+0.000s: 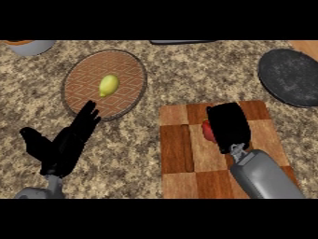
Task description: Pick the bell pepper from the cutting board and place it in the pan
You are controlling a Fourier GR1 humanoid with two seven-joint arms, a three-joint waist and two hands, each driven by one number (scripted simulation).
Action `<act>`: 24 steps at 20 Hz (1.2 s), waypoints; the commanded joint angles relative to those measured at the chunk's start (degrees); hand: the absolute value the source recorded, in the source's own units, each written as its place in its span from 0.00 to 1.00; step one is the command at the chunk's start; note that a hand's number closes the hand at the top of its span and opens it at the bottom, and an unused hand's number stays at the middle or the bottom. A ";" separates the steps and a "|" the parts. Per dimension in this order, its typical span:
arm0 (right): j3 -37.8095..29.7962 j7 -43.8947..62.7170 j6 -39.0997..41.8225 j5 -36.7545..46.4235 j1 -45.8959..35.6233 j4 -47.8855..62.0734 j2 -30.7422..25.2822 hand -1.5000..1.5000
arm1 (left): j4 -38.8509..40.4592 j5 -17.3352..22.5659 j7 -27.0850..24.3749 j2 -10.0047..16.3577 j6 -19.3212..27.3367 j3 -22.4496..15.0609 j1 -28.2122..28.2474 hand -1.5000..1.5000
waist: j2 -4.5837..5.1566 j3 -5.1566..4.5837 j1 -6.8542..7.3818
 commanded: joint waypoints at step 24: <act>-40.52 -31.46 -31.77 -30.81 10.51 1.43 -5.84 1.00 | -2.52 -2.52 1.48 -1.87 -2.63 -1.62 0.20 0.50 | 1.13 -0.26 5.25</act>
